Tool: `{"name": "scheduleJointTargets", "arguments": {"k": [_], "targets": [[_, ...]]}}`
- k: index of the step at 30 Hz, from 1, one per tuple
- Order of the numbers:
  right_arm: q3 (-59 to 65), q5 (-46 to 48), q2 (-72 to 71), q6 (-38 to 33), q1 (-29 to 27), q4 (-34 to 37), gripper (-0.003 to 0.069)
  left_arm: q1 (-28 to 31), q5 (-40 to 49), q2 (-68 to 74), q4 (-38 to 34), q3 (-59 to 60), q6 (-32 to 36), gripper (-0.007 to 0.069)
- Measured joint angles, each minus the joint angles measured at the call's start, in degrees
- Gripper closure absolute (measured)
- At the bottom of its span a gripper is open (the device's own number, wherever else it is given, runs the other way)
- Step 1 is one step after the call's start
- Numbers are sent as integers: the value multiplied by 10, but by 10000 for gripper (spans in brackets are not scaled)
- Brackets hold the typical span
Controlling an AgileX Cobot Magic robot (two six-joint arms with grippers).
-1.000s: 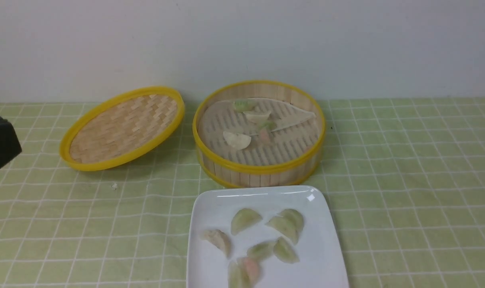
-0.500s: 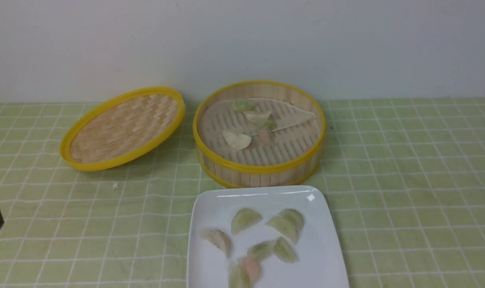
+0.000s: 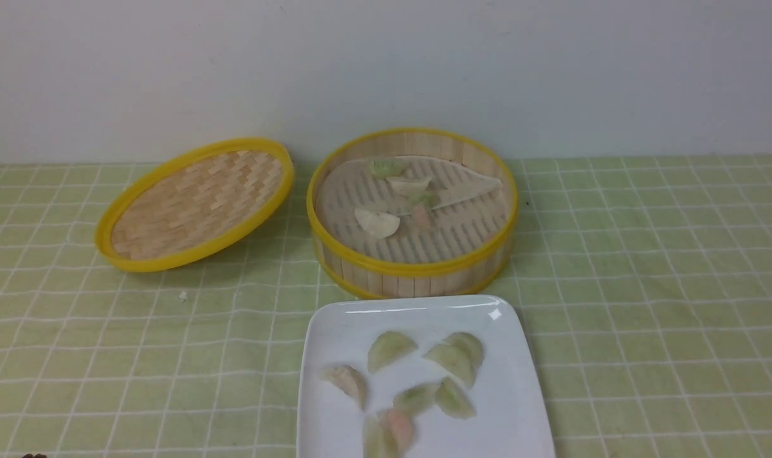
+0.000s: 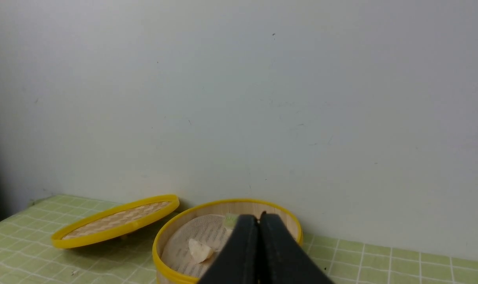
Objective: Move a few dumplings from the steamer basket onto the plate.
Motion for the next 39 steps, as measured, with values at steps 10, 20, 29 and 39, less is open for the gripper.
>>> {"name": "scheduleJointTargets", "arguments": {"k": [10, 20, 29, 39], "targets": [[0, 0, 0, -1, 0, 0, 673, 0, 0, 0, 0, 0, 0, 631], [0, 0, 0, -1, 0, 0, 673, 0, 0, 0, 0, 0, 0, 631], [0, 0, 0, -1, 0, 2, 673, 0, 0, 0, 0, 0, 0, 631], [0, -31, 0, -198, 0, 217, 673, 0, 0, 0, 0, 0, 0, 631]]}}
